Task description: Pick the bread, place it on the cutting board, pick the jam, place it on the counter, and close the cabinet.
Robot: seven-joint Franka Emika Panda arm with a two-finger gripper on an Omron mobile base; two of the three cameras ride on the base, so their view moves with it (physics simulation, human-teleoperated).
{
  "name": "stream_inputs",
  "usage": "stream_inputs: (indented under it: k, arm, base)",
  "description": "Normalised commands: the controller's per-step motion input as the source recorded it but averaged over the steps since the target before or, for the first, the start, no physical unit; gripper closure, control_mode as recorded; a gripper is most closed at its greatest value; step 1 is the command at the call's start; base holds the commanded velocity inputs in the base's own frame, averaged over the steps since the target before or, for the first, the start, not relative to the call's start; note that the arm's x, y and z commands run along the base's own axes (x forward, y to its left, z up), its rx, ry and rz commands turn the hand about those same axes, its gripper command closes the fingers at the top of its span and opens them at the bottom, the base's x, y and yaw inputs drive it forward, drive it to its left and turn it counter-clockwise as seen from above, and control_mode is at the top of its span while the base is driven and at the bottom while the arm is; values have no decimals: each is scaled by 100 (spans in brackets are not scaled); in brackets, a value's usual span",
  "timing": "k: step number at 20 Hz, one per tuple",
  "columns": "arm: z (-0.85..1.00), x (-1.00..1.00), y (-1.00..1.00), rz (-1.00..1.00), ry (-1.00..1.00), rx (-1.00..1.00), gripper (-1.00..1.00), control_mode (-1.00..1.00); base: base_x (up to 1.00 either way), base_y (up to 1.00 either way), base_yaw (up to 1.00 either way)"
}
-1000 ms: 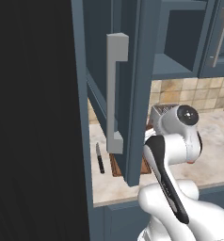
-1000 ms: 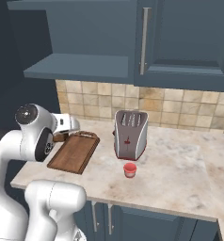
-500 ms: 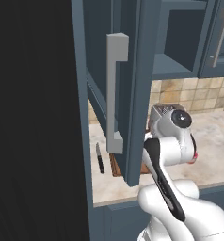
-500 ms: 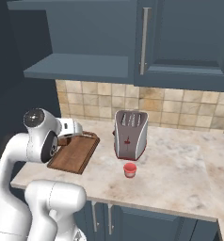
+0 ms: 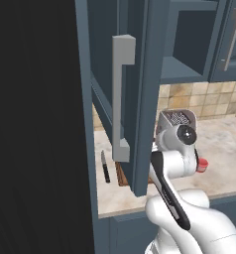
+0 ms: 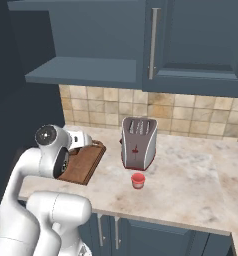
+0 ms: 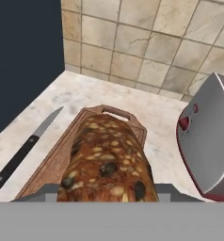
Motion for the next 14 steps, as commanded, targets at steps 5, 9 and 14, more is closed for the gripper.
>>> stream_inputs:
  k: [5, 9, 14]
  arm:
    - [-40, 25, 0, 0, -10, 0, 100, -100]
    - [-43, 23, 0, 0, -8, 0, 100, -100]
    - [-46, 8, 0, 0, -4, 0, 100, -100]
  base:
    - [0, 0, 0]
    - [0, 0, 0]
    - [0, 0, 0]
